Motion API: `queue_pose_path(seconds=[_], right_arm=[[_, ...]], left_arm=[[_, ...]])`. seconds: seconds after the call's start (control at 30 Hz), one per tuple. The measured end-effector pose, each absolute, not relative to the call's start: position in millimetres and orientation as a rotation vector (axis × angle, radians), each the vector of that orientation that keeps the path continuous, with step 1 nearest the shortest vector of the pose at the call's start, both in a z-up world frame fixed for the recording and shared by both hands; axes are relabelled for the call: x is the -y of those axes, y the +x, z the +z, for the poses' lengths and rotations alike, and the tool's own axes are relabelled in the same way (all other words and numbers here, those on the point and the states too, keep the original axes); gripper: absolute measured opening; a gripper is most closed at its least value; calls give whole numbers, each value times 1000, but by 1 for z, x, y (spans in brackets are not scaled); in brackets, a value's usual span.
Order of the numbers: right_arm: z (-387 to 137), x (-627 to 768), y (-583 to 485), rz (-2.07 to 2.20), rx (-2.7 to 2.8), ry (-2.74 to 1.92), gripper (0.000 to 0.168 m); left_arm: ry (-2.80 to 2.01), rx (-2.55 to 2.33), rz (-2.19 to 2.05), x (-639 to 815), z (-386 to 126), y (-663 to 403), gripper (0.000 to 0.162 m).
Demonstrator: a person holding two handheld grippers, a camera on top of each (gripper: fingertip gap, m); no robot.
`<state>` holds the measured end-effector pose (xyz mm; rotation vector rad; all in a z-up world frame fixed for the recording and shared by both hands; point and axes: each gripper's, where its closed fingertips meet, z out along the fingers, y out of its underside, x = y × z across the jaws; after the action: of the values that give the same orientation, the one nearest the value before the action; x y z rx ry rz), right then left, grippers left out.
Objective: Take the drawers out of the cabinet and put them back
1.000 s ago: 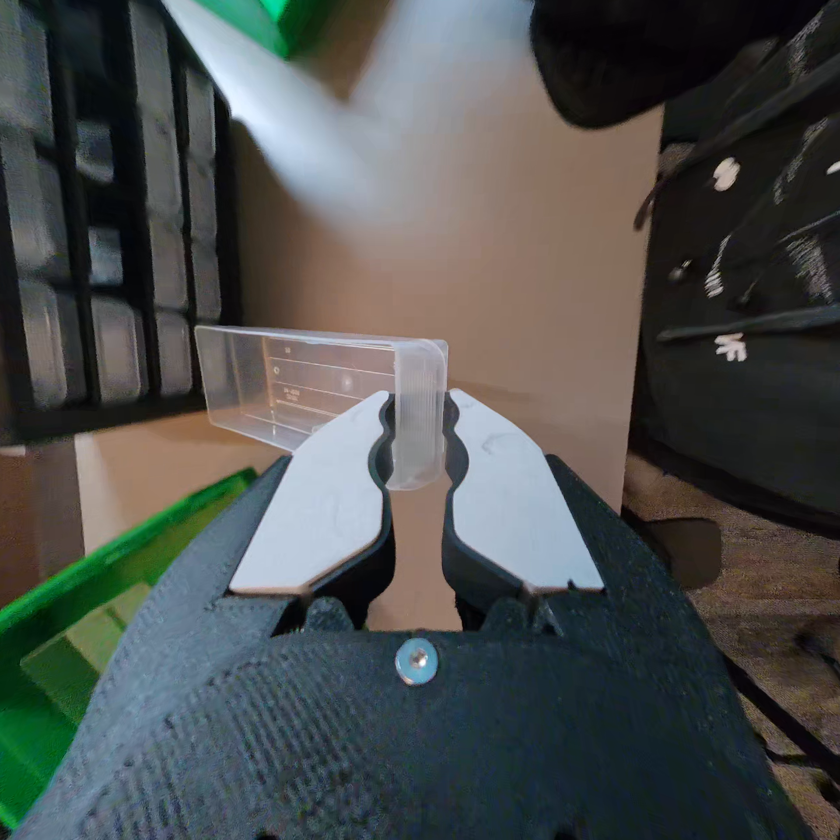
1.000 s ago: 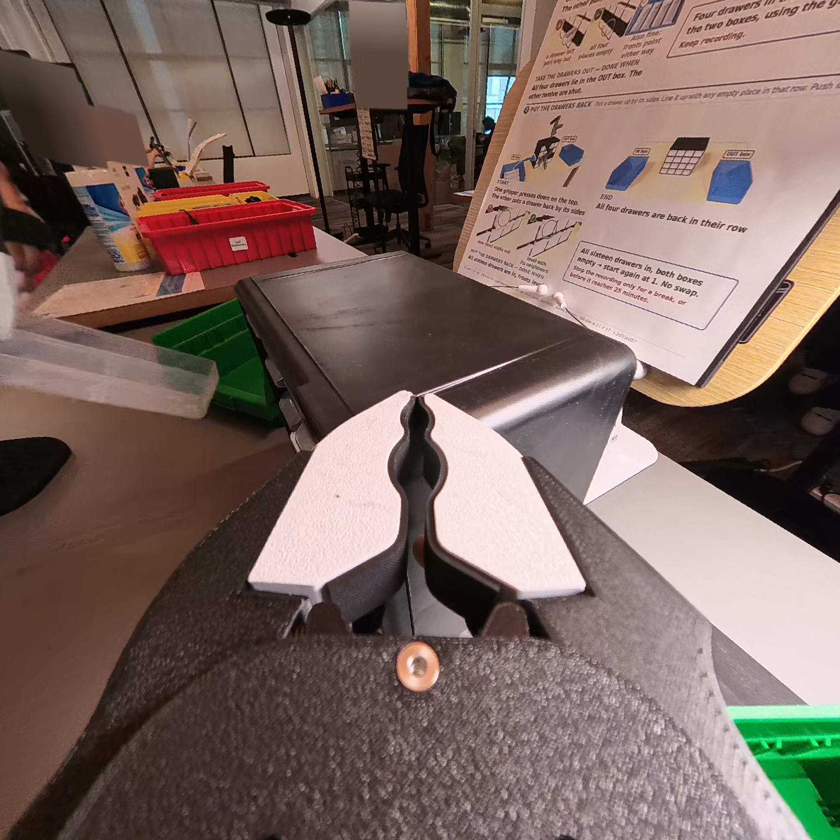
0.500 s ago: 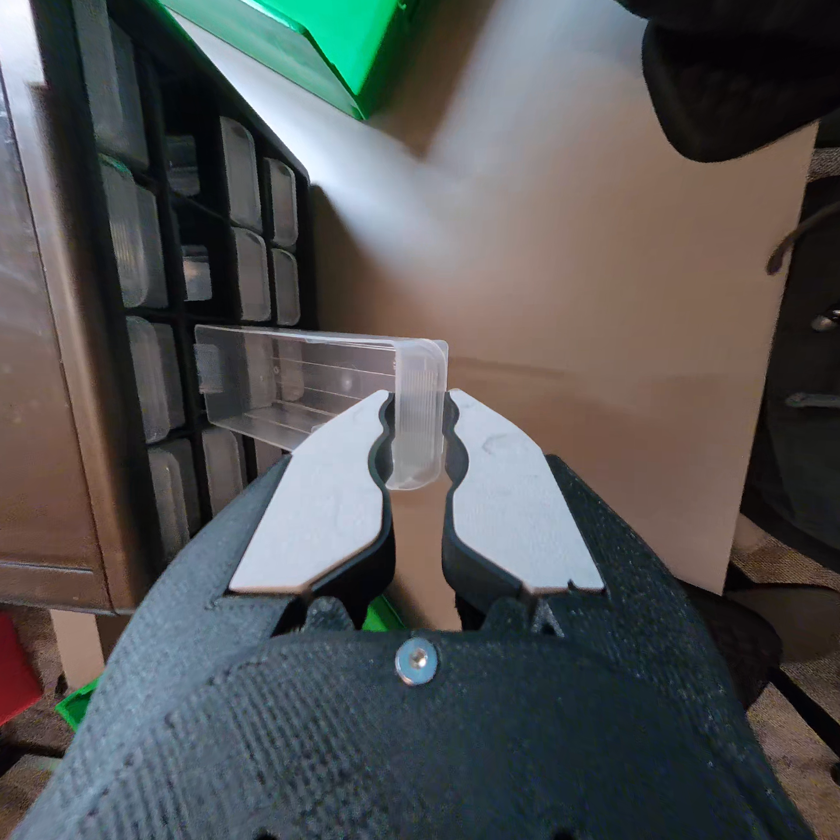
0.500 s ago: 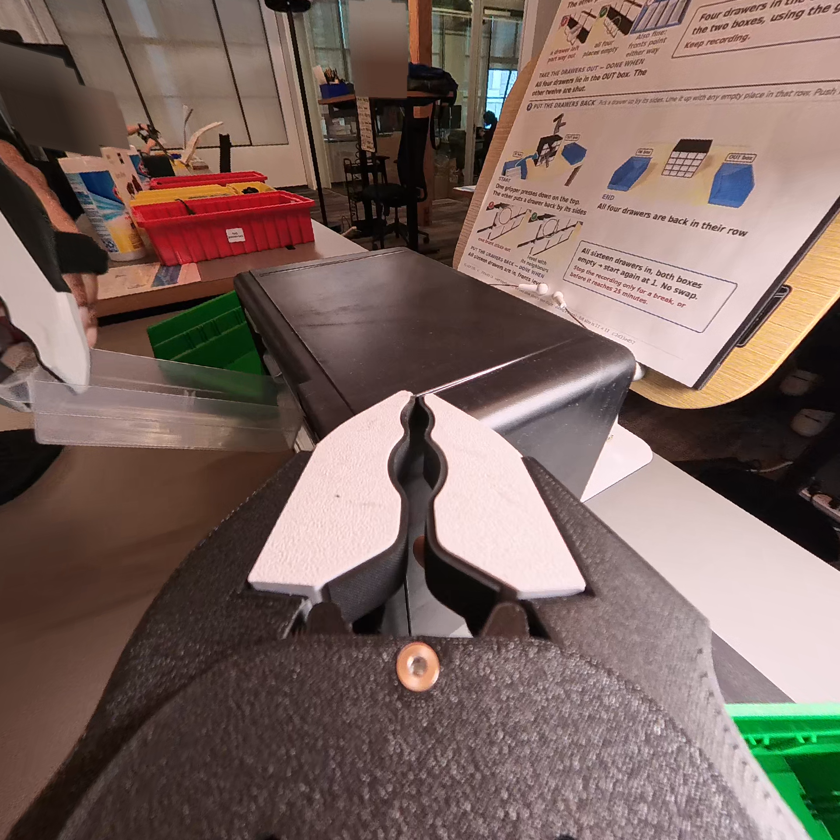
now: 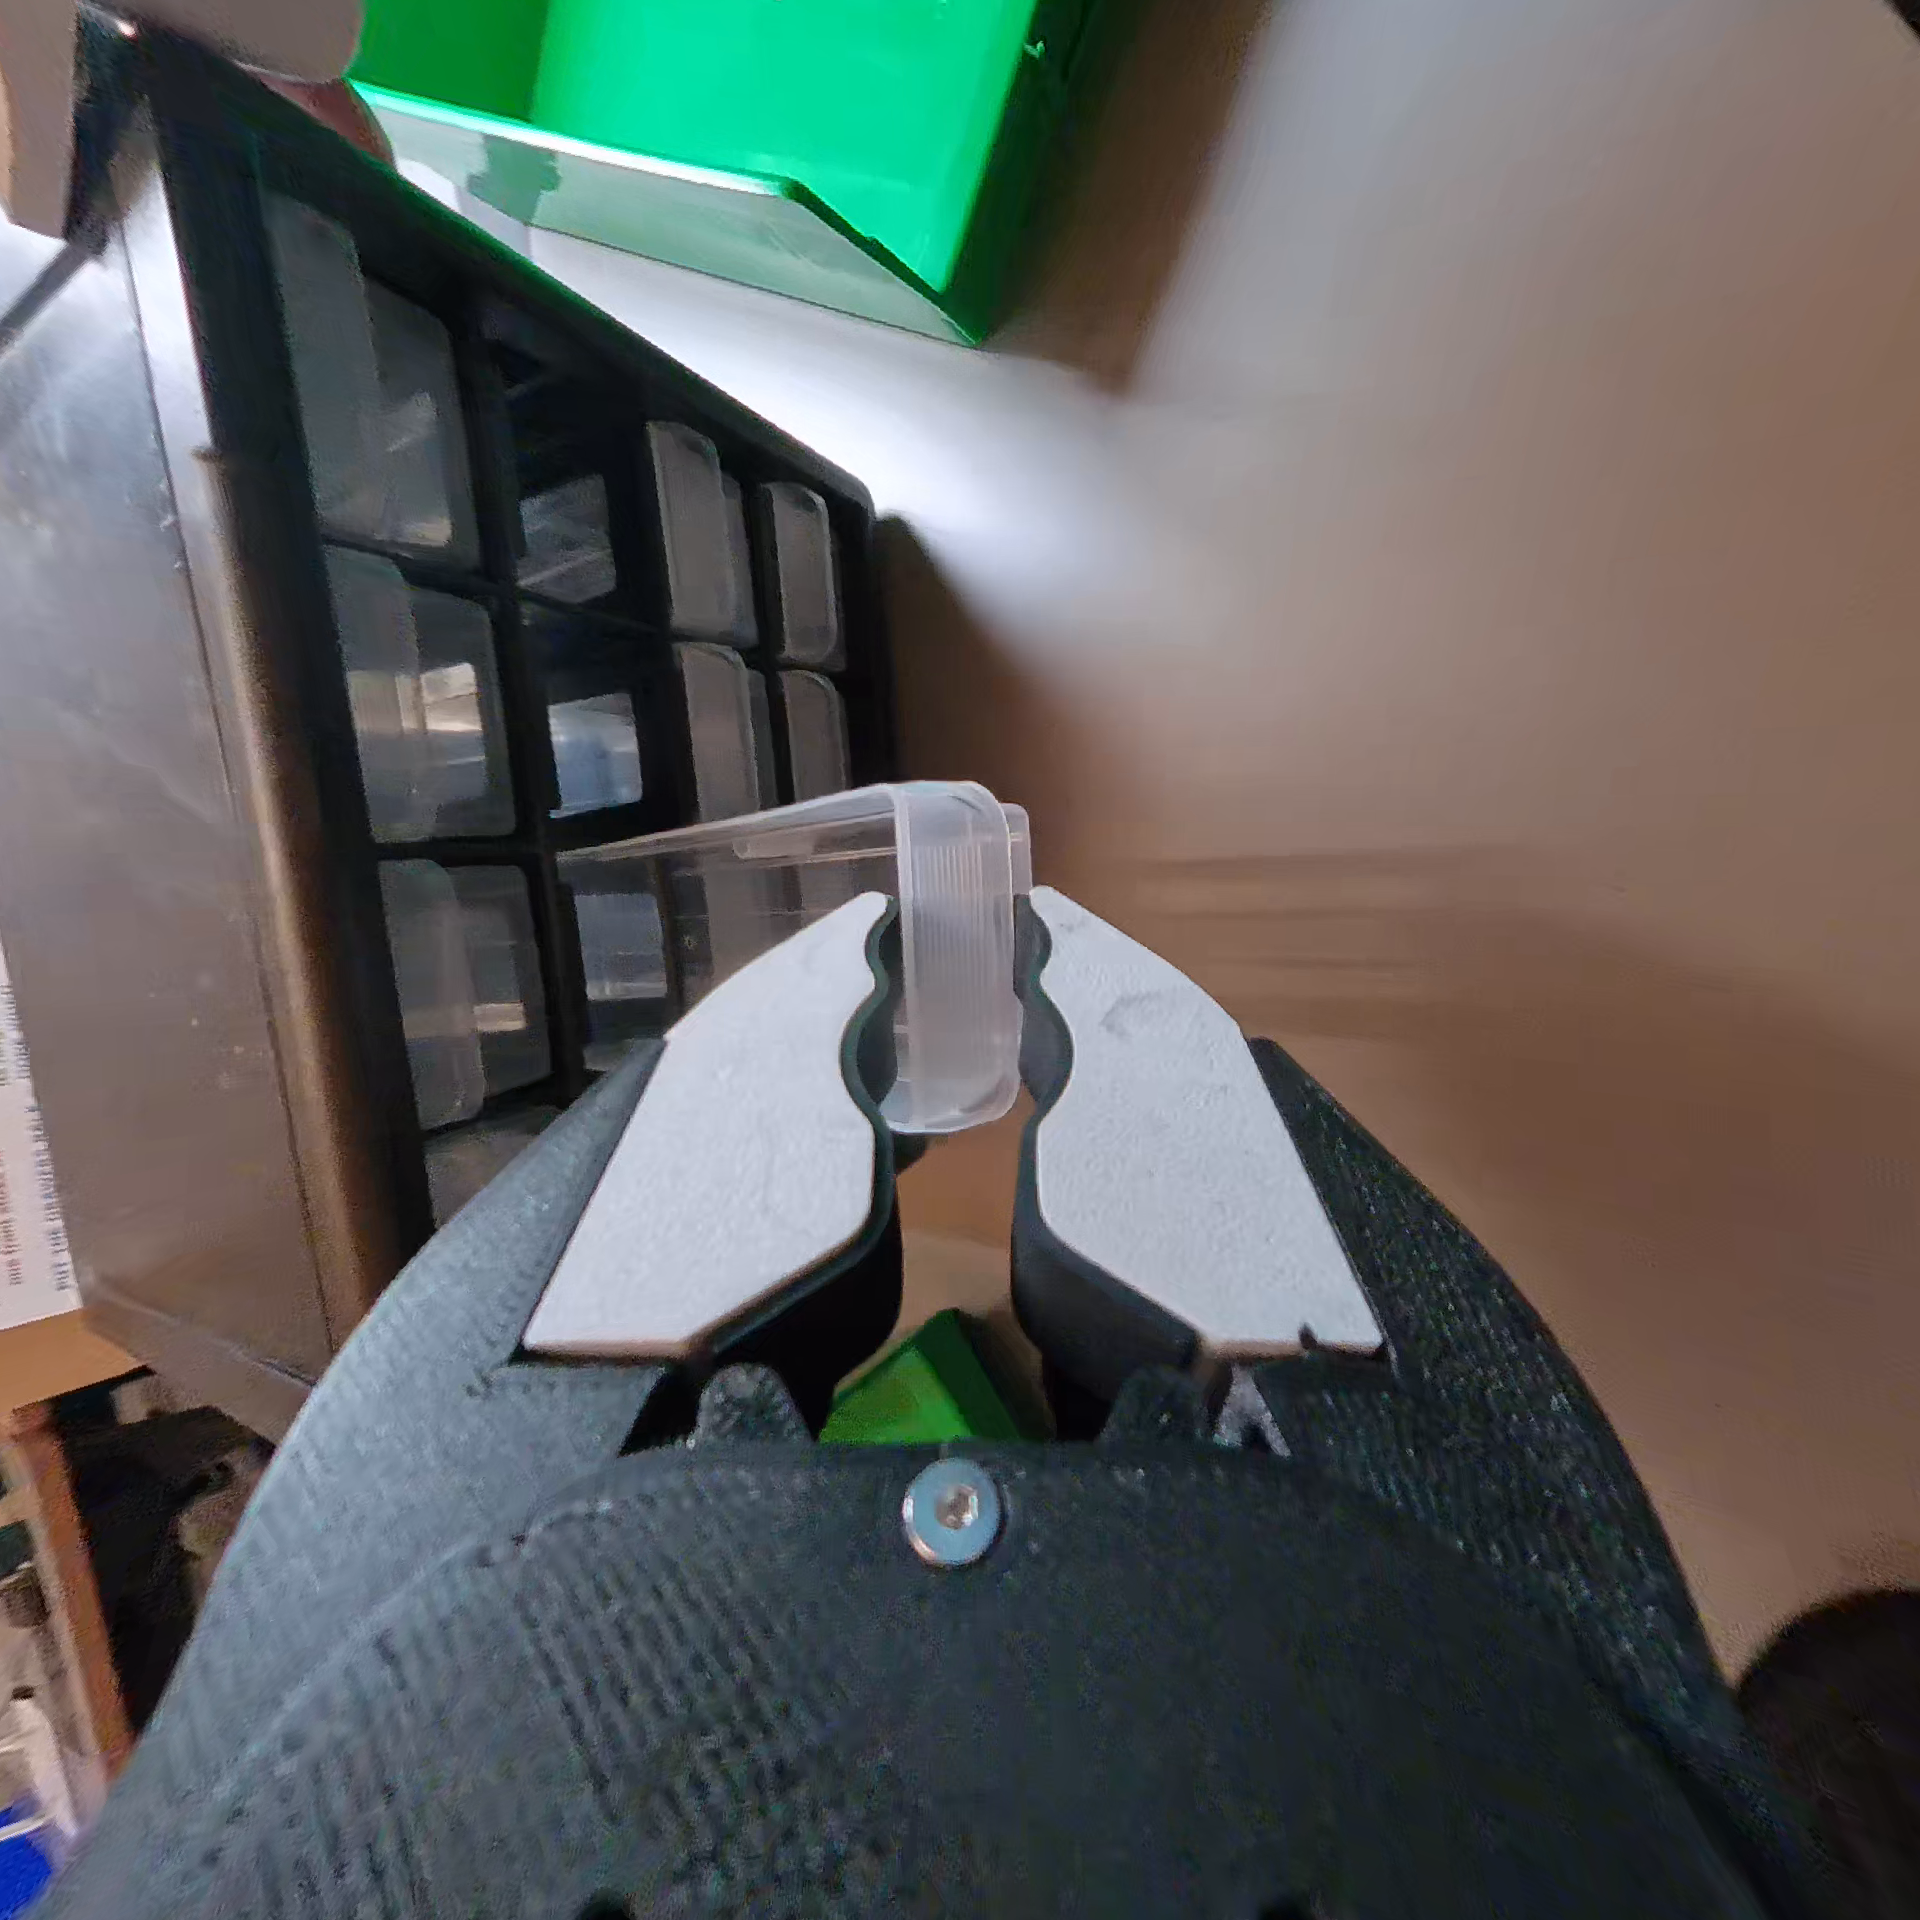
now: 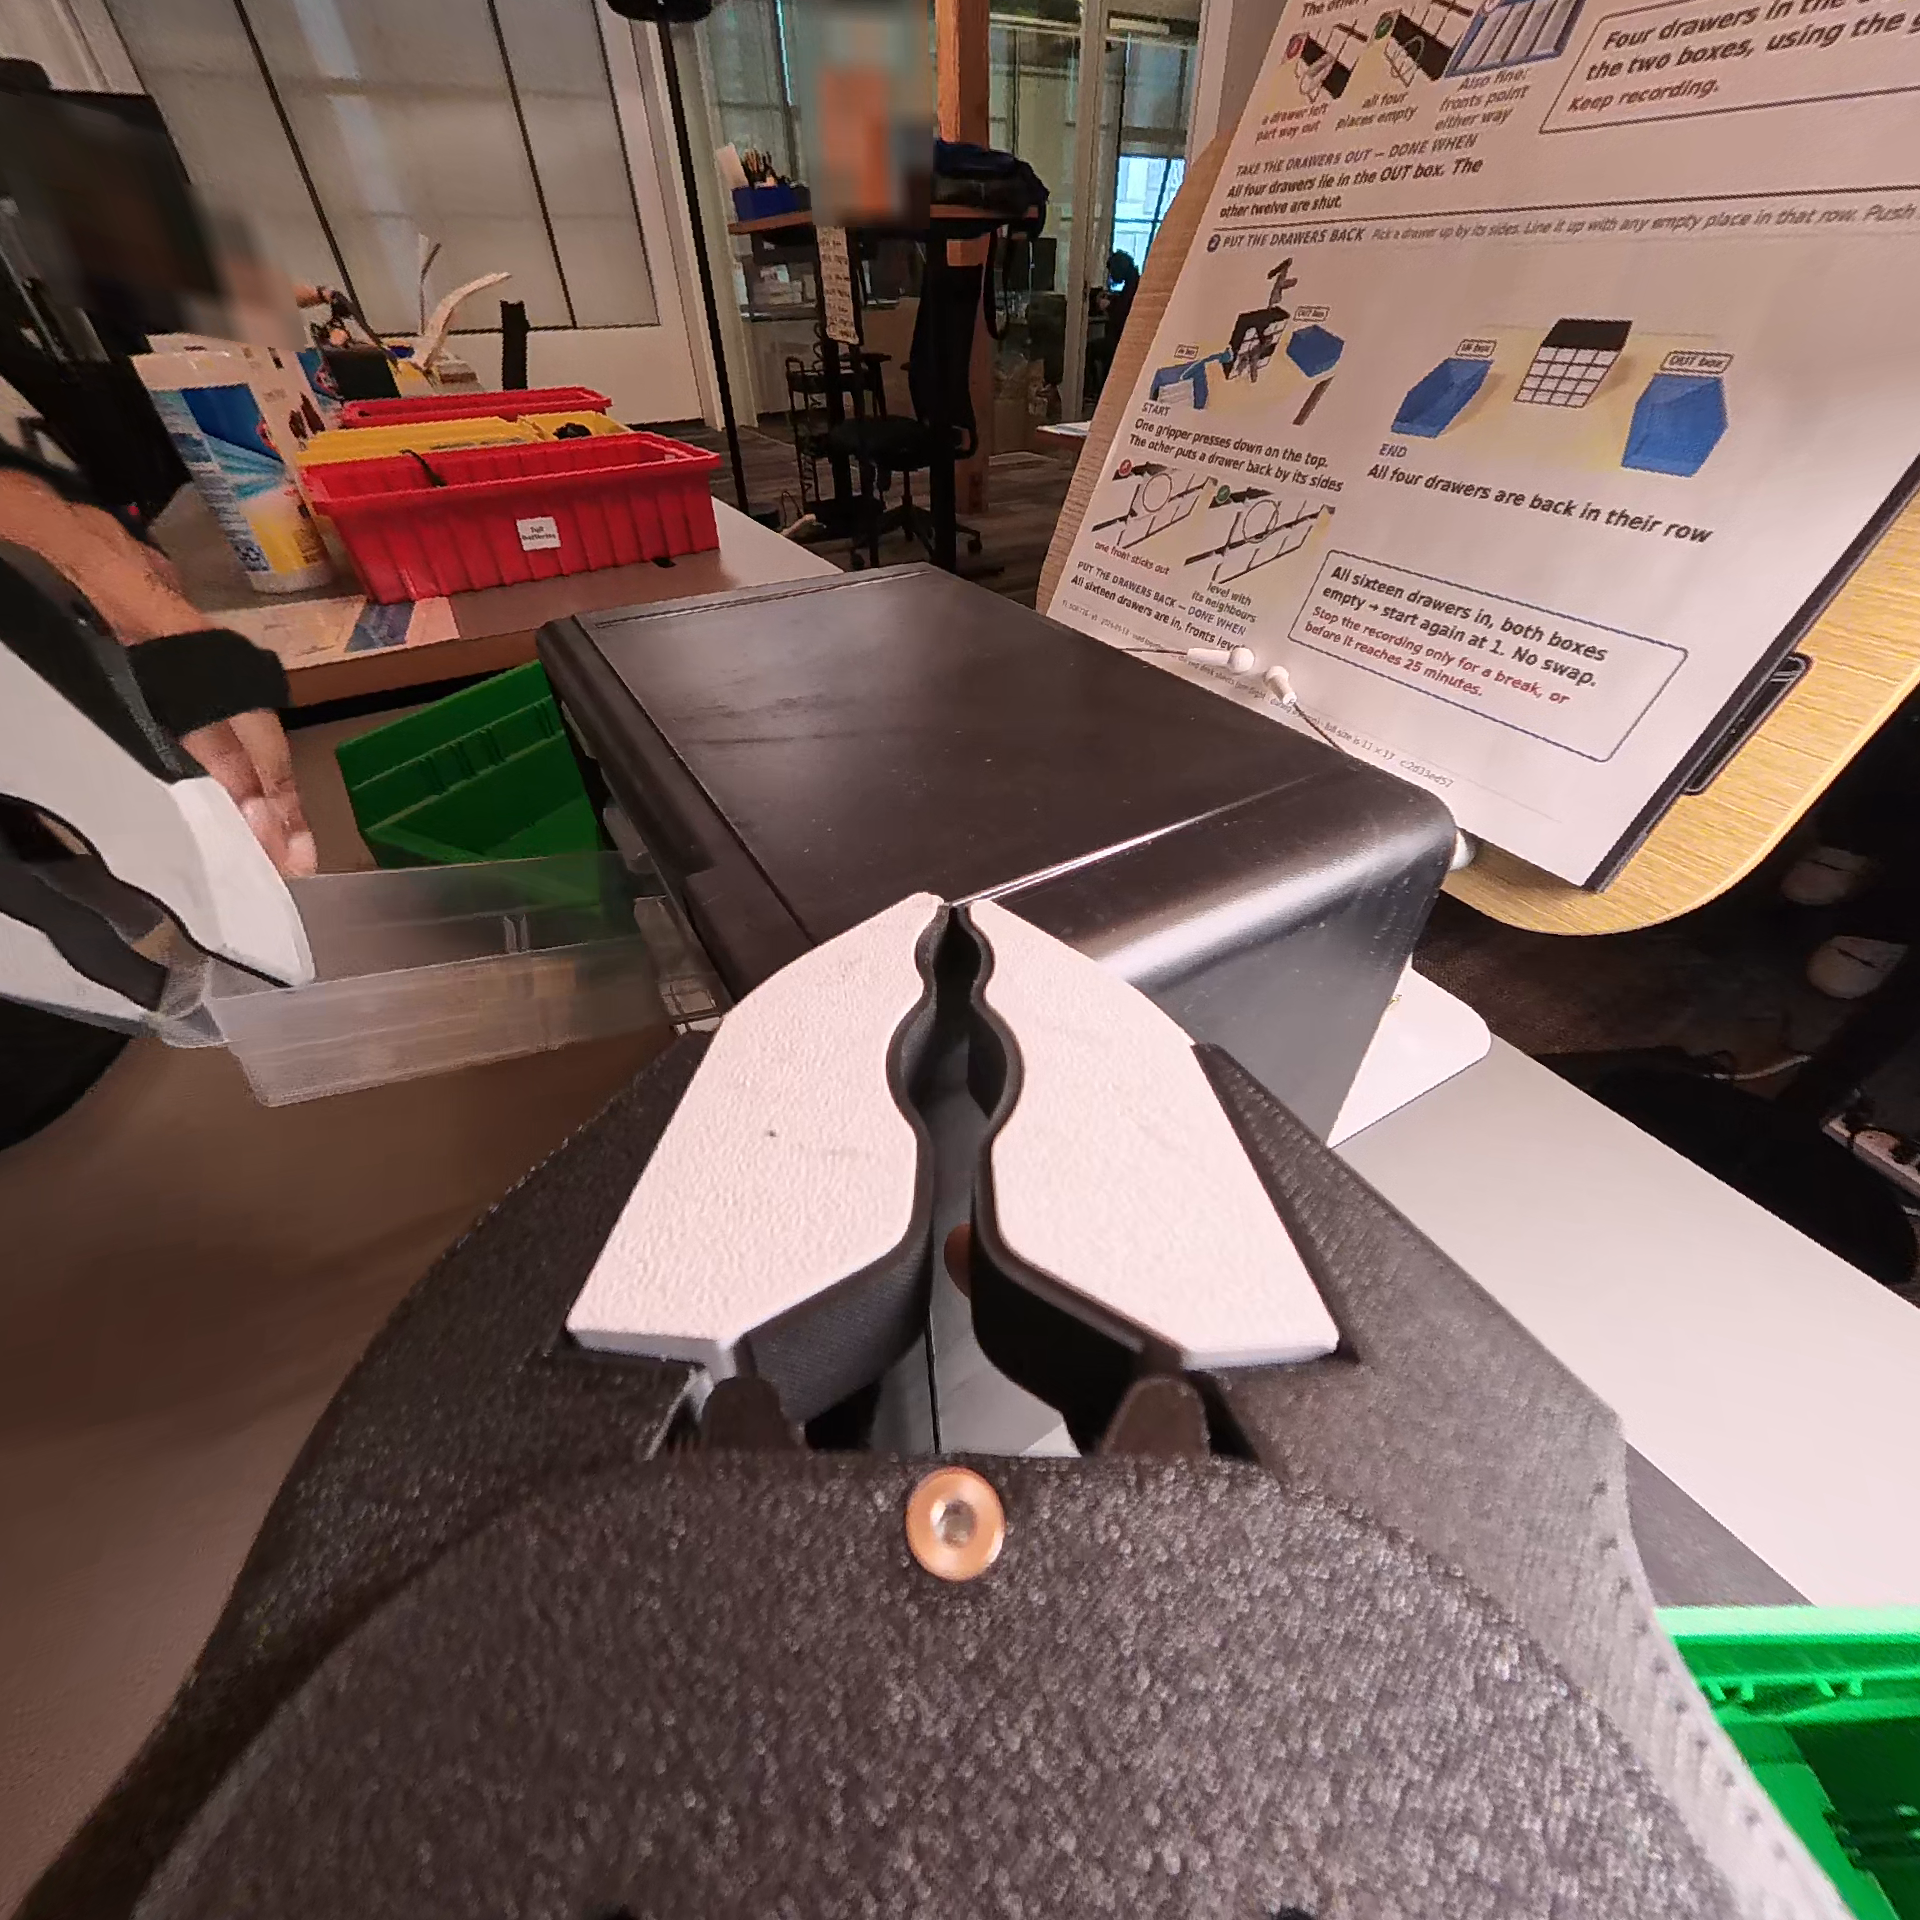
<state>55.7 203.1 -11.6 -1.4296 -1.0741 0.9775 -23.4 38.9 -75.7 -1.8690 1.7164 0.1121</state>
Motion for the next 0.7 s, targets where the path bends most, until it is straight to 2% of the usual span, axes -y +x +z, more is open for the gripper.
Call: queue_pose_path(seconds=[0.3, 0.47, 0.63, 0.7], right_arm=[[-12, -203, 55, 978, 1075, -1429, 0], [-12, -202, 55, 984, 1076, -1427, 0], [-11, -202, 55, 993, 1076, -1426, 0], [-11, -202, 55, 997, 1076, -1424, 0]], left_arm=[[-1661, -1603, 326, -58, -92, -27, 20], [-1595, -1506, 582, -96, -95, -47, 21], [-1674, -1290, 559, -128, -97, -66, 38], [-1671, -1199, 457, -126, -91, -64, 39]])
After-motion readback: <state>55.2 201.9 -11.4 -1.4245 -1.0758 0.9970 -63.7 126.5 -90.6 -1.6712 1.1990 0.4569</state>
